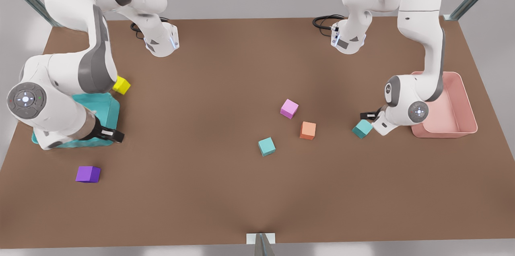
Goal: Stack the two blue cubes on top of each other
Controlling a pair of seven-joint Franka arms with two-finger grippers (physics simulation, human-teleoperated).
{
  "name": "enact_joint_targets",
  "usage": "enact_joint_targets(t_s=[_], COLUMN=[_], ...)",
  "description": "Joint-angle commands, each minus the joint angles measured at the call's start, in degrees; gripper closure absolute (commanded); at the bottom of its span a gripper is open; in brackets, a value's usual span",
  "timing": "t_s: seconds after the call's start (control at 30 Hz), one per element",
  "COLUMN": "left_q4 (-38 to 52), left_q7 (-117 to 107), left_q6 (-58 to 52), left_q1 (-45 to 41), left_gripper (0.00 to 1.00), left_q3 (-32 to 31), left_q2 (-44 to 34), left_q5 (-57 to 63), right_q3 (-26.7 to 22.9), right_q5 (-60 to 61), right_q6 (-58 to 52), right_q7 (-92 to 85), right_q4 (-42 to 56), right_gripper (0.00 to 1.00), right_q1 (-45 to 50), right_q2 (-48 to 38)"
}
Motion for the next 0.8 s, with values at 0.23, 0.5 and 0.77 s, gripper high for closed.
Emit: enact_joint_targets(t_s=[0.23,0.5,0.77], left_q4=[-2.26,-2.96,-3.05], left_q7=[-53.73,-53.82,-53.56], left_q6=[11.49,13.60,17.03], left_q1=[-2.19,-1.75,-0.79], left_gripper=[0.00,0.00,0.00], left_q3=[0.27,0.27,0.27], left_q2=[0.52,2.19,4.83], left_q5=[-7.20,-7.11,-7.11], right_q3=[-5.41,-5.33,-5.33], right_q5=[8.78,8.34,8.43], right_q6=[-4.86,-3.81,-3.90], right_q7=[-27.51,-27.42,-27.33], right_q4=[-24.80,-21.90,-22.60], right_gripper=[0.00,0.00,0.00], right_q1=[-1.13,-0.95,-0.95], right_q2=[-19.14,-14.66,-14.31])
